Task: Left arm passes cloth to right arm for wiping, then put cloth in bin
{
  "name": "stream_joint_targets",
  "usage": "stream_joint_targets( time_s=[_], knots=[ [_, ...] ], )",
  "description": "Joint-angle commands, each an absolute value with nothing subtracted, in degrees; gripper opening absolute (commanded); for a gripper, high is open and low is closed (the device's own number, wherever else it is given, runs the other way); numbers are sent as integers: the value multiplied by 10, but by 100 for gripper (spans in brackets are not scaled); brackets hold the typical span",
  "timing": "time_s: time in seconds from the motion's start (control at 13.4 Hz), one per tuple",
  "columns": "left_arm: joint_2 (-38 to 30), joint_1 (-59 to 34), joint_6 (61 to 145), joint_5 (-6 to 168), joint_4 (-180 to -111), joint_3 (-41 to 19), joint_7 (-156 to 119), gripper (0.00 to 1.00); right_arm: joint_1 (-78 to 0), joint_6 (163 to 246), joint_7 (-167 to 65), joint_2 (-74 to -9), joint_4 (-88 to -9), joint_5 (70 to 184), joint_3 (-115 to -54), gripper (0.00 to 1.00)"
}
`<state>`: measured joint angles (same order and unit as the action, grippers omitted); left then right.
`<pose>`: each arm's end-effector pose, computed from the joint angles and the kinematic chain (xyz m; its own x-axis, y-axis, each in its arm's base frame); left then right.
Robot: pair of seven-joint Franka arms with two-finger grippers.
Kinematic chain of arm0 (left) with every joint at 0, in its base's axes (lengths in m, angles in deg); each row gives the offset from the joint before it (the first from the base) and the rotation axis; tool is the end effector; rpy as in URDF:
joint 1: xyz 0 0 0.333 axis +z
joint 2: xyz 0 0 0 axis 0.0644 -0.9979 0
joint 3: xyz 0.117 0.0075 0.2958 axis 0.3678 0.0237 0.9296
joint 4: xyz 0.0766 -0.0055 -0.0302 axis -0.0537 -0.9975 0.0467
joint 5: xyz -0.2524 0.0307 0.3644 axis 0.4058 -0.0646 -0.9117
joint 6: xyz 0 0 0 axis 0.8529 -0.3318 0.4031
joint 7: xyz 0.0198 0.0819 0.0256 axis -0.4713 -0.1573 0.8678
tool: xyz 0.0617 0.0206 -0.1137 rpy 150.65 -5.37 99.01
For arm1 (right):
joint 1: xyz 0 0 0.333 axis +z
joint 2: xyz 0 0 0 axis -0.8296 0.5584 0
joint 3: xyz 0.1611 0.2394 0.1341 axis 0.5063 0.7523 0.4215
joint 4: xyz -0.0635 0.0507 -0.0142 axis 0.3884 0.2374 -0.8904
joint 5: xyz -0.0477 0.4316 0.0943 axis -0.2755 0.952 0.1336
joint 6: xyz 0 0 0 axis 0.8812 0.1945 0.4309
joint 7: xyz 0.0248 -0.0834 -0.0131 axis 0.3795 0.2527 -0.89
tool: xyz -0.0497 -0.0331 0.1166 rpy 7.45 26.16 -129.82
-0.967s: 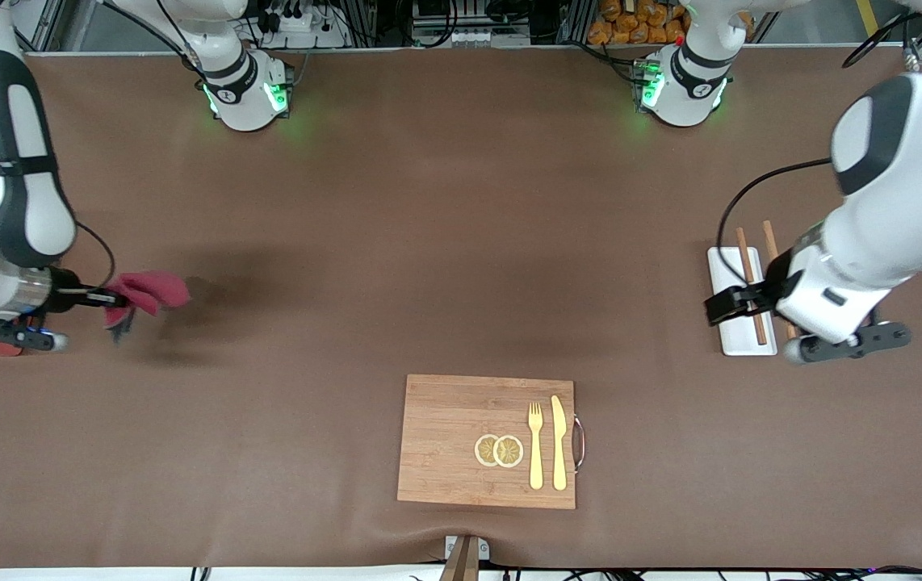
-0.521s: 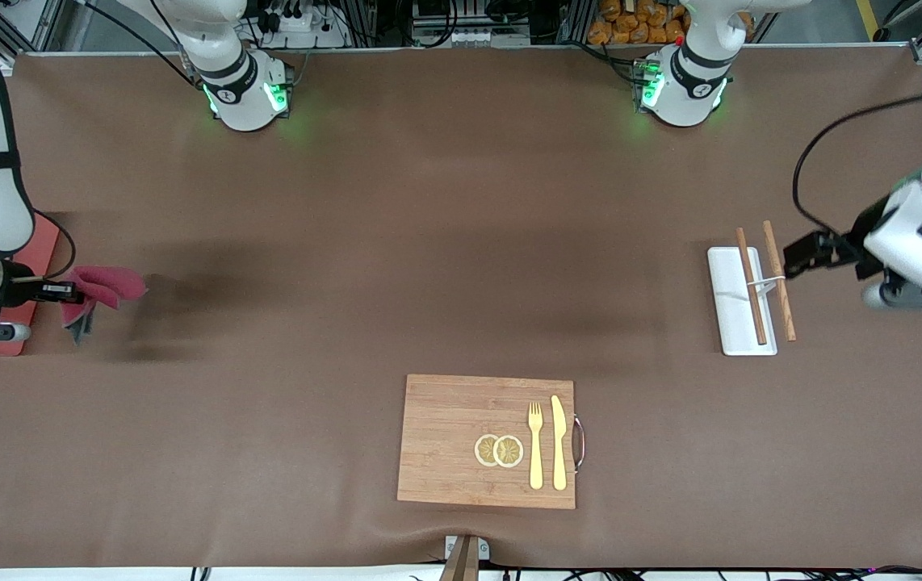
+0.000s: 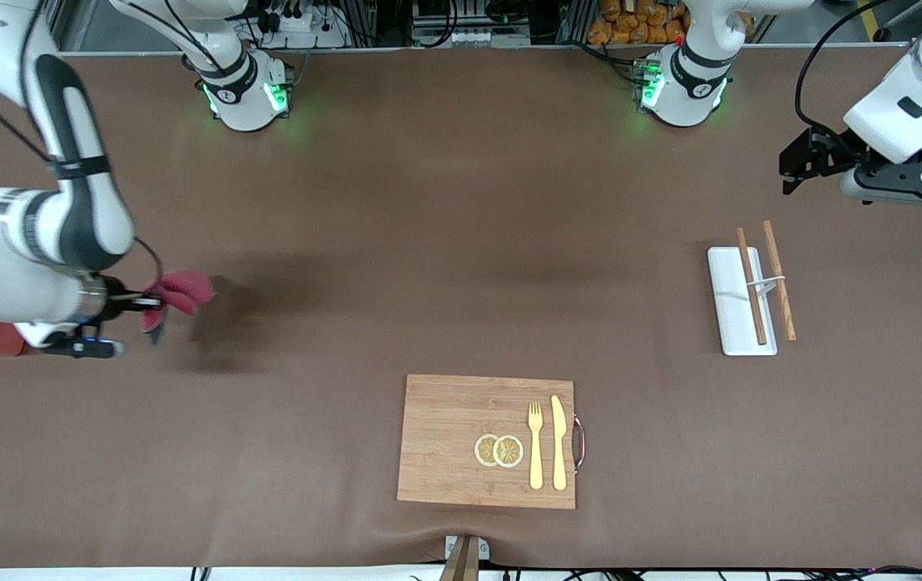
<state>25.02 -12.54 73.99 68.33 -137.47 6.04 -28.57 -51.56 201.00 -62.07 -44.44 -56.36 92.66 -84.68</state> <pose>0.5762 -0.0933 0.6173 0.9720 -0.2341 -0.0213 -0.2350 -0.9695 -0.0694 0.6345 -0.0066 0.2510 0.9525 -0.1440 -0.2684 -0.1435 -0.9894 0.0217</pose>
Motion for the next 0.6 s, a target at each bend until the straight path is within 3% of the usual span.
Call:
stream_joint_targets(
  time_s=[0.0,0.52],
  knots=[
    [255,-123,711,680,-1360,64,-314,100,-440,1985,-744,-452,-556,945,-851,0],
    [244,-122,740,714,-1358,70,-292,100,-408,1970,-788,-462,-552,978,-852,0]
  ],
)
